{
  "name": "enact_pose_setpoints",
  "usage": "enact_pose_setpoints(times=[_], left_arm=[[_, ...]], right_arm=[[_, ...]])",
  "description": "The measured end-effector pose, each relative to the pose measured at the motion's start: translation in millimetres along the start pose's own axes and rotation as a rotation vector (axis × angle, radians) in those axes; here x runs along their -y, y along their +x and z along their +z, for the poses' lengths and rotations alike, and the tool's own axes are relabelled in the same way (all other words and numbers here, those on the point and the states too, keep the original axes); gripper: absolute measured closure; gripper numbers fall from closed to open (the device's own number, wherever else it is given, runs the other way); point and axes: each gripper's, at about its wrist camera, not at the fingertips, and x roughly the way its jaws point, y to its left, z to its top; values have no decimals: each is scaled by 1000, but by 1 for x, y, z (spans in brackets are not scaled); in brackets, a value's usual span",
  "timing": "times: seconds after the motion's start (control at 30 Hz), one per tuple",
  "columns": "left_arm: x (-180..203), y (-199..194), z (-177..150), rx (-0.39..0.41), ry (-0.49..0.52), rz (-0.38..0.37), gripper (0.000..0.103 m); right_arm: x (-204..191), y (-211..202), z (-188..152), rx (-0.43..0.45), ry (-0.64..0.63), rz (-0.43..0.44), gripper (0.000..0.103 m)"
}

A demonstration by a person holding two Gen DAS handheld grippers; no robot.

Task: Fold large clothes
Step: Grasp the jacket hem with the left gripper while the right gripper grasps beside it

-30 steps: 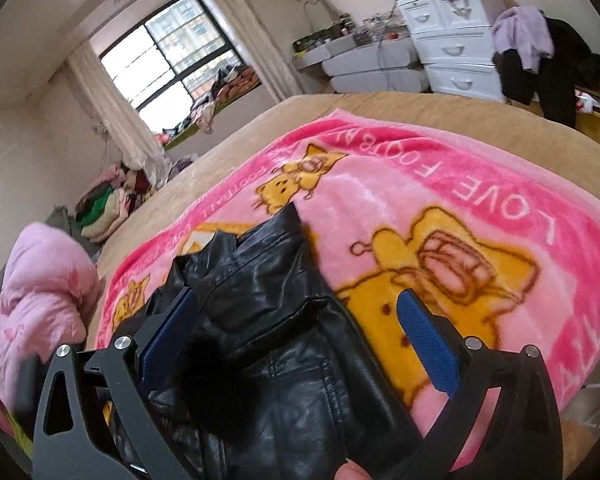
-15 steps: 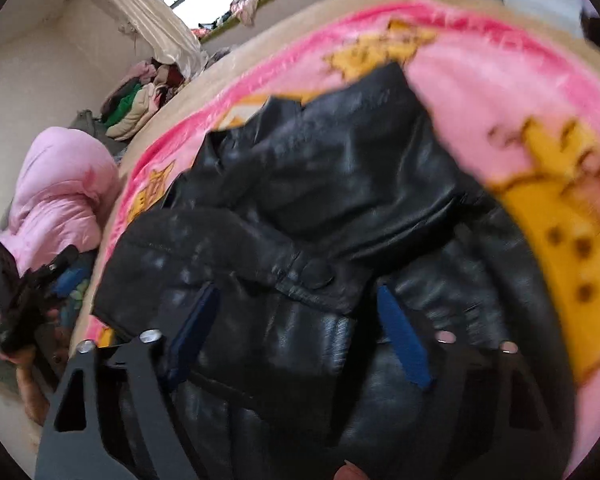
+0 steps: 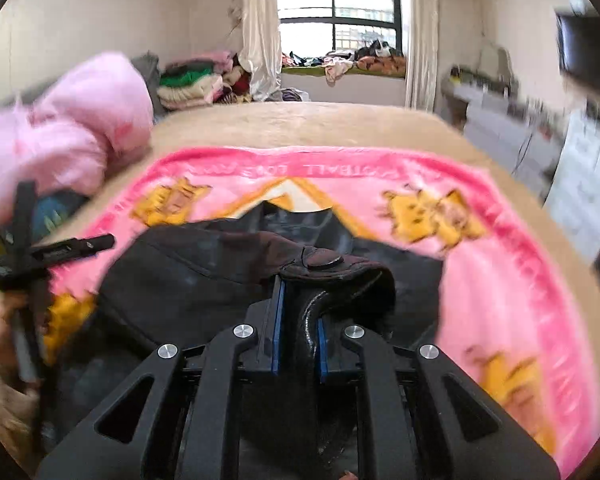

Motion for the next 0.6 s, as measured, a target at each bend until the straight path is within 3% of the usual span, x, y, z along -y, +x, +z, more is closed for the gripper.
enact_pose_setpoints(times=[0.07, 0.13, 0.27, 0.4, 0.47, 0.5, 0.6], left_arm=[[10, 7, -3, -9, 51, 5, 76], [17, 16, -8, -37, 90, 35, 84], [18, 47, -25, -169, 136, 80, 86], [14, 54, -31, -191, 143, 86, 86], [16, 53, -33, -188, 155, 97, 86], [18, 53, -35, -183, 169, 109, 86], [19, 55, -34, -183, 177, 118, 86]], right_arm=[[9, 8, -3, -19, -39, -37, 89], [16, 21, -10, -52, -61, -66, 90], [28, 47, -28, -110, -79, -125, 89], [43, 71, -45, -186, -9, -121, 85], [48, 71, -51, -222, 46, -138, 60], [50, 66, -51, -224, 75, -168, 54], [52, 34, -46, -112, 126, -230, 49]])
